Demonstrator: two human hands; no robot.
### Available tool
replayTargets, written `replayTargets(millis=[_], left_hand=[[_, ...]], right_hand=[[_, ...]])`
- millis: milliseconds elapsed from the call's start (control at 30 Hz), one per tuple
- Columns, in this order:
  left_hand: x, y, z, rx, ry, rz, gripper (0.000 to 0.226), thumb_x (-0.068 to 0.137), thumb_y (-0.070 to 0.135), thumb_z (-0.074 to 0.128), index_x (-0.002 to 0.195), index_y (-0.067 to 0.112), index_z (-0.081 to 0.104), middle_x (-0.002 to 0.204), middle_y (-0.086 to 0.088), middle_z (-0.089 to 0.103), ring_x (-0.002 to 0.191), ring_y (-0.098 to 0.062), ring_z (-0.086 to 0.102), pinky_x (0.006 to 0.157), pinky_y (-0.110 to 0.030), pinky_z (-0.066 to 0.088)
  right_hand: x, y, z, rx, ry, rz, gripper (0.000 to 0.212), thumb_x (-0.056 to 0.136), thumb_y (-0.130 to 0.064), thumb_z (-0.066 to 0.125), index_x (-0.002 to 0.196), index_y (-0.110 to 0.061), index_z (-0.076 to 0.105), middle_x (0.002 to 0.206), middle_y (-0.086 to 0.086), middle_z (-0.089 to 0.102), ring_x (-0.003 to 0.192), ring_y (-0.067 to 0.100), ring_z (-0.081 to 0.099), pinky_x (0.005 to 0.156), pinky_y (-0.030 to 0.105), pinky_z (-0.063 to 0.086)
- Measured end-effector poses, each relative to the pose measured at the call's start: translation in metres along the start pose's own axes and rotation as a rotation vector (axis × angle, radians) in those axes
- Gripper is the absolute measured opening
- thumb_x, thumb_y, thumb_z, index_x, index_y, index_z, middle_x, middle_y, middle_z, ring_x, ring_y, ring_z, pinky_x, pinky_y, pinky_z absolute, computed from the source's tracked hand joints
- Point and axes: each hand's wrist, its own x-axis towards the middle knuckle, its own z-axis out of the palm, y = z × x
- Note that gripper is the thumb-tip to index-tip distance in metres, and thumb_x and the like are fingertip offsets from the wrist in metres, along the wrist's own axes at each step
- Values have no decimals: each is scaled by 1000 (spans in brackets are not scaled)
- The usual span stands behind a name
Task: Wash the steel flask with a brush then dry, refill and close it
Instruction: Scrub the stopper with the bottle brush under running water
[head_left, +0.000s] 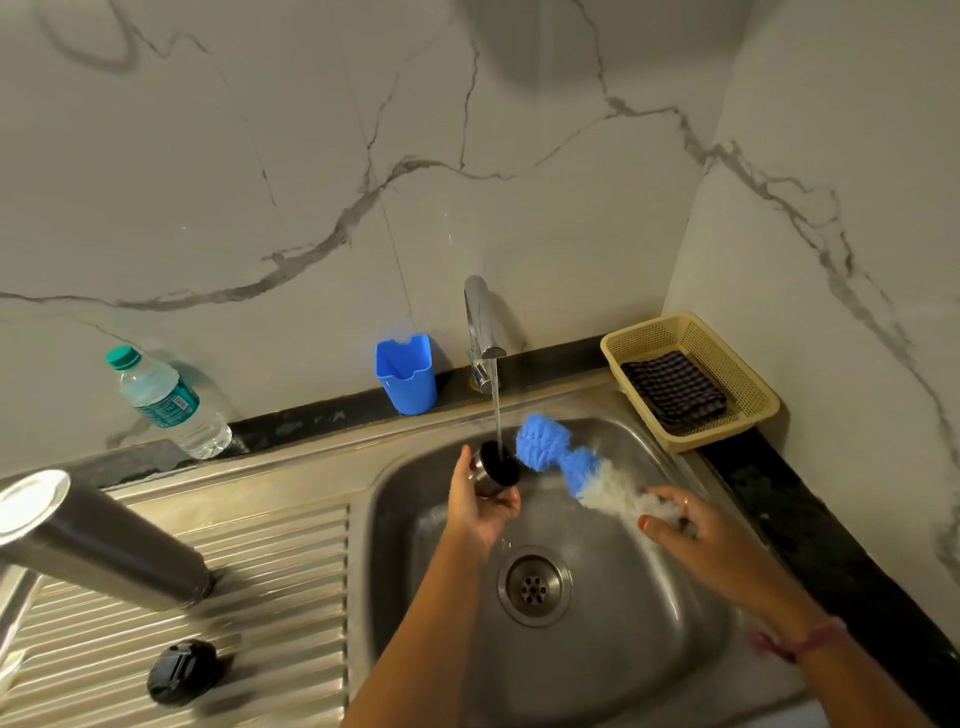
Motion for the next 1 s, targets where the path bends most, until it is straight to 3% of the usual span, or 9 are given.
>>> replayTargets(millis=[100, 333, 467, 567, 633, 700, 833, 900, 1000], left_hand=[[-1, -1, -2, 30, -23, -23, 35, 91, 37, 61, 109, 7, 60, 101, -14, 62, 87, -23, 57, 73, -32, 44], [-2, 1, 0, 85, -87, 7, 41, 90, 33, 70, 114, 0, 62, 116, -23, 68, 115, -36, 64, 106, -47, 48], [-1, 6, 3, 159, -52, 53, 43, 89, 35, 72, 113, 1, 63, 114, -22, 68, 108, -34, 67, 94, -44, 55], [0, 10, 3, 212, -29, 58, 40, 90, 34, 71, 112, 1, 64, 109, -20, 70, 98, -31, 69, 77, -41, 57], [1, 12, 0, 227, -23, 60, 35, 91, 29, 70, 111, 1, 62, 108, -21, 68, 97, -32, 68, 75, -41, 57], [2, 13, -1, 231, -35, 63, 31, 93, 27, 68, 110, 1, 61, 107, -22, 67, 96, -33, 68, 77, -44, 57], [0, 8, 0, 235, -35, 53, 38, 94, 33, 66, 112, 0, 62, 106, -22, 69, 94, -34, 69, 82, -47, 57], [1, 7, -1, 202, -44, 63, 44, 94, 36, 66, 118, 0, 61, 112, -22, 69, 100, -35, 69, 85, -47, 56], [2, 11, -1, 190, -35, 79, 48, 92, 40, 66, 125, 4, 60, 121, -23, 66, 111, -37, 65, 95, -50, 53]], right_hand=[[13, -15, -10, -84, -148, -30, 29, 91, -35, 60, 117, -42, 50, 109, -3, 61, 94, 10, 61, 83, 33, 54], [48, -52, -10, -389, -276, -161, 42, 96, -34, 51, 138, -30, 47, 129, -2, 58, 113, 14, 56, 92, 26, 42], [57, -54, -2, -1061, 20, -726, 51, 92, -17, 48, 141, -31, 44, 103, 0, 57, 66, 15, 54, 49, 27, 41], [57, -39, 7, -1166, 150, -1034, 53, 78, -6, 58, 130, -16, 58, 85, 3, 58, 50, 11, 42, 36, 22, 34], [52, -35, 20, -1014, 87, -787, 48, 87, -16, 60, 134, -18, 53, 95, 2, 61, 57, 11, 50, 46, 25, 45], [42, -49, 32, -604, -172, -244, 38, 97, -31, 48, 133, -17, 49, 103, 5, 63, 78, 17, 61, 67, 30, 52], [53, -68, 23, 391, -552, 568, 25, 101, -34, 43, 111, -15, 56, 54, -6, 39, 37, 2, 29, 31, 13, 24], [53, -74, 16, 391, -579, 542, 26, 101, -33, 44, 119, -18, 54, 54, -6, 39, 38, 1, 29, 31, 12, 24], [41, -74, 13, -403, -417, -66, 39, 99, -30, 46, 137, -24, 44, 91, 4, 64, 70, 12, 59, 59, 21, 45]])
